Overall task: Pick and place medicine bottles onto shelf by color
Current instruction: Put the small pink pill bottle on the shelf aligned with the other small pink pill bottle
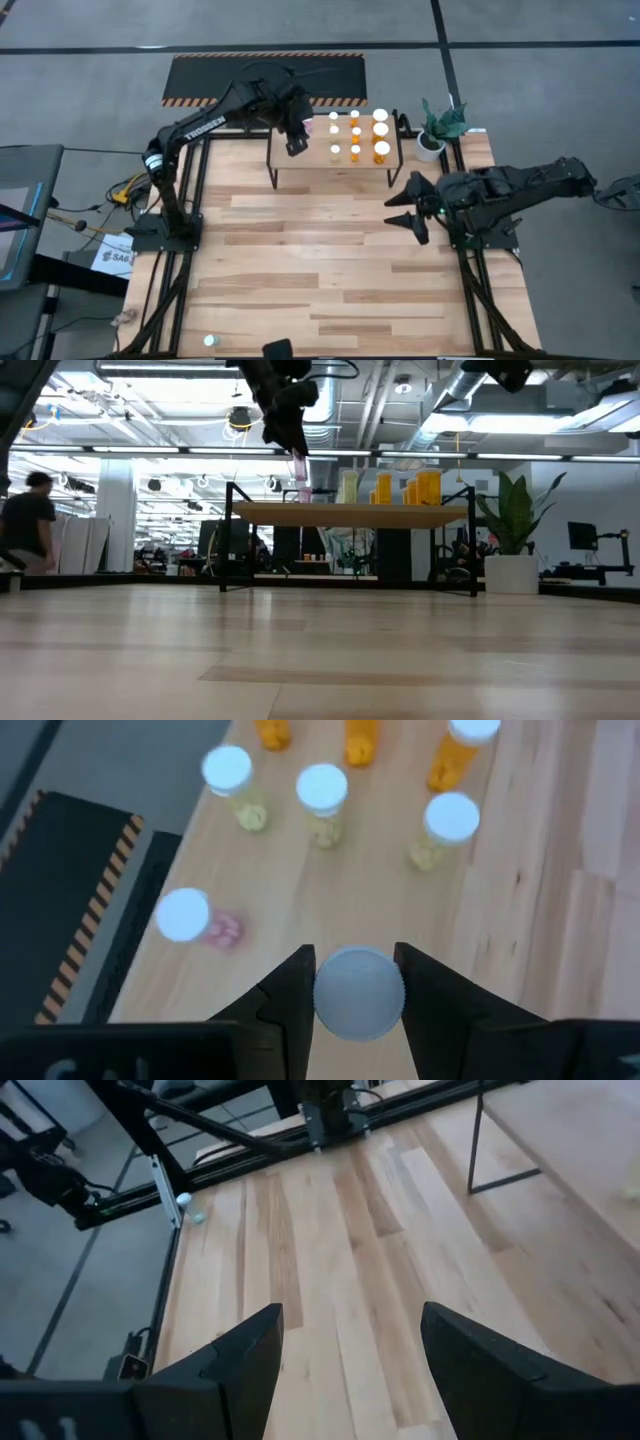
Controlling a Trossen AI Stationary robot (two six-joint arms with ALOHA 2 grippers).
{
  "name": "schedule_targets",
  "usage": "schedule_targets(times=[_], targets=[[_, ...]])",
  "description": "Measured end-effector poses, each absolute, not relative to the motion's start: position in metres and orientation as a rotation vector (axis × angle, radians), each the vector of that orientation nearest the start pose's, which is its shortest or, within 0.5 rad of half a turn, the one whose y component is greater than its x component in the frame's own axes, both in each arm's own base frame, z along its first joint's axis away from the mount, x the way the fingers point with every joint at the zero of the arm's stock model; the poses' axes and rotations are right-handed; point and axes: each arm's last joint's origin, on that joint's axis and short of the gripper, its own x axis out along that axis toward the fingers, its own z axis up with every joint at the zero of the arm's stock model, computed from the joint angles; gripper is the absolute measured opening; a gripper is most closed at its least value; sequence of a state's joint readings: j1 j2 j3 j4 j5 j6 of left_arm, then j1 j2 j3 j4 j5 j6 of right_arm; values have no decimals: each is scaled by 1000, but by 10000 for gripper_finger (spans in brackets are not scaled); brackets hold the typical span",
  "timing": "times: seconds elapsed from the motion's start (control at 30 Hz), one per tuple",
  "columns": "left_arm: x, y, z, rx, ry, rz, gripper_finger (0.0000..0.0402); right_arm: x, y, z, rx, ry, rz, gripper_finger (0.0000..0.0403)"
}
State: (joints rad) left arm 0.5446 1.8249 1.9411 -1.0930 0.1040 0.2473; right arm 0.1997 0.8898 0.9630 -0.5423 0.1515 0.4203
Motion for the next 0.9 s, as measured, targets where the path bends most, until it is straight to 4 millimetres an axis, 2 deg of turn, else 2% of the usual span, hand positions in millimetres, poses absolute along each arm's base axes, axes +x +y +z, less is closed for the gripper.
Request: schedule_targets(times=[0.37,0.9], targets=[[342,208,333,-58,1067,263,110,179,21,343,324,456,-82,260],[339,221,328,-72,1070,289,110,179,21,343,313,459,-80,260]])
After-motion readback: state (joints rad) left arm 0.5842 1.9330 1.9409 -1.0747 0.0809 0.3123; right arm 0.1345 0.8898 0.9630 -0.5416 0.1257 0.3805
